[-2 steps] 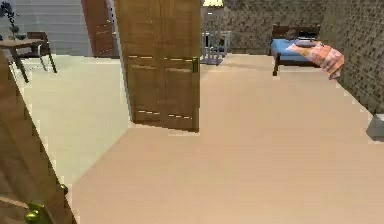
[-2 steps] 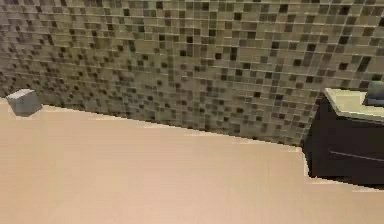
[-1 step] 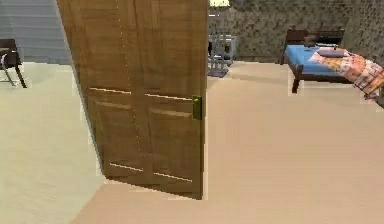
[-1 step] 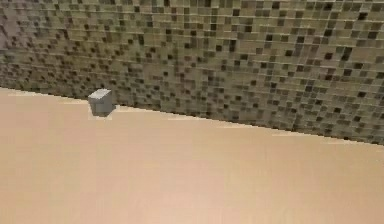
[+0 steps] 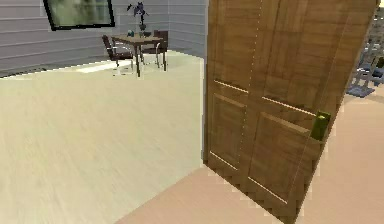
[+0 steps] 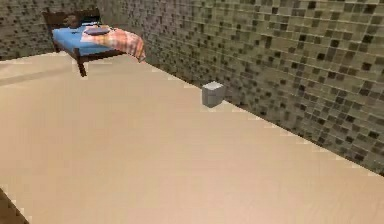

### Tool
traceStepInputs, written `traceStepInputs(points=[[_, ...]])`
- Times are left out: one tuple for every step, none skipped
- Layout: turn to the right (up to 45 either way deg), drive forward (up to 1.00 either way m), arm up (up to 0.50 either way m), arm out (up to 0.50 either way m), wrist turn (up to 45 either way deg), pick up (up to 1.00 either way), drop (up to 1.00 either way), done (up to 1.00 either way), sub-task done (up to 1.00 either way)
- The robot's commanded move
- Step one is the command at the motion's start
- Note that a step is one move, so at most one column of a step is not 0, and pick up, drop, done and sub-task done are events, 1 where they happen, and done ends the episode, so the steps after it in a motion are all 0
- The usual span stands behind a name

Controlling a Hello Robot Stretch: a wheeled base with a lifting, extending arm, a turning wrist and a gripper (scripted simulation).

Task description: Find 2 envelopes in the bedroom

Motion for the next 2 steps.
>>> traceStepInputs(points=[[0.0,0.05,0.0,0.0,0.0,0.0,0.0,0.0,0.0],[-39.0,0.0,0.0,0.0,0.0,0.0,0.0,0.0,0.0]])
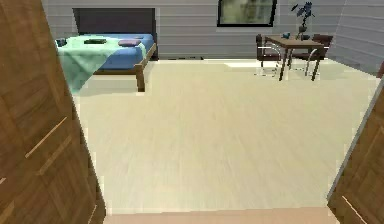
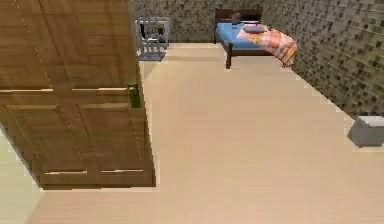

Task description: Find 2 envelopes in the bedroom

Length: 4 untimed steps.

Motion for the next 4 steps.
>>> traceStepInputs(points=[[0.0,1.0,0.0,0.0,0.0,0.0,0.0,0.0,0.0],[-6.0,0.0,0.0,0.0,0.0,0.0,0.0,0.0,0.0],[0.0,0.35,0.0,0.0,0.0,0.0,0.0,0.0,0.0],[-39.0,0.0,0.0,0.0,0.0,0.0,0.0,0.0,0.0]])
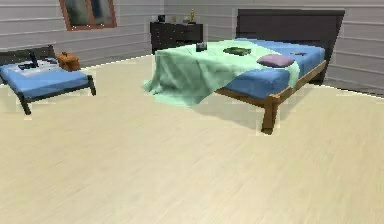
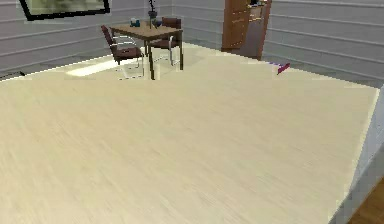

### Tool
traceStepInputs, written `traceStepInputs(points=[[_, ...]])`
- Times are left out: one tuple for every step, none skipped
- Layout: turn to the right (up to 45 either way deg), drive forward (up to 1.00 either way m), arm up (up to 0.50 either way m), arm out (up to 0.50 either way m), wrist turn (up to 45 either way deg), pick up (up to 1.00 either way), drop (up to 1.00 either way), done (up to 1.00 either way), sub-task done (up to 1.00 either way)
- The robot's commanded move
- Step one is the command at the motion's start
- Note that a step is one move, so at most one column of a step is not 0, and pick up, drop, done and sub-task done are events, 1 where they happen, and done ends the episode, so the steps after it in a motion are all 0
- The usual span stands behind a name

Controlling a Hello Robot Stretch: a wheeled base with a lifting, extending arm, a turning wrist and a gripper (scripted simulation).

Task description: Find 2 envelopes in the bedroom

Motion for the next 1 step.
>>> traceStepInputs(points=[[0.0,0.45,0.0,0.0,0.0,0.0,0.0,0.0,0.0]])
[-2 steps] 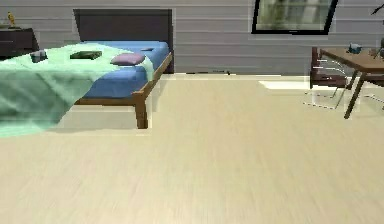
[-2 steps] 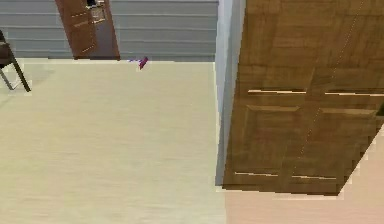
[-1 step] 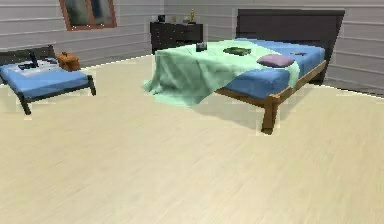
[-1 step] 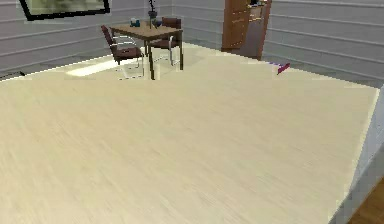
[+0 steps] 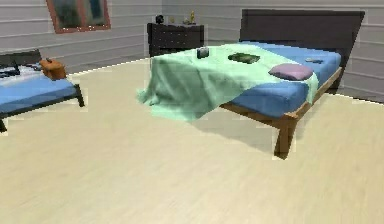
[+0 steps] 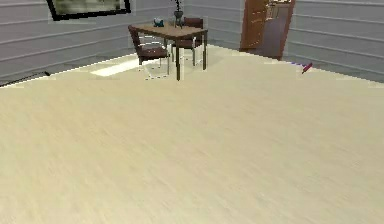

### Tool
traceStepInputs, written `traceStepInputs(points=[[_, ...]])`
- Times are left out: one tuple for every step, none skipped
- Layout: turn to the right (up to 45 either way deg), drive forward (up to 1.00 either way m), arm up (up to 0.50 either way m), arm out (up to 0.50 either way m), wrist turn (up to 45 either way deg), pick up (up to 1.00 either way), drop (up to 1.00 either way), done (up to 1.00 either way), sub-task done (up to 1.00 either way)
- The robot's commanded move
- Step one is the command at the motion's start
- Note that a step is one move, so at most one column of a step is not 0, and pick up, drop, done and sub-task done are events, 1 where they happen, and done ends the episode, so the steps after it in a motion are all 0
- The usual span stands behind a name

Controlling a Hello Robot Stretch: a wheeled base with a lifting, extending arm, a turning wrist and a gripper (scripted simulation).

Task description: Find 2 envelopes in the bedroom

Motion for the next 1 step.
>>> traceStepInputs(points=[[-3.0,0.0,0.0,0.0,0.0,0.0,0.0,0.0,0.0]])
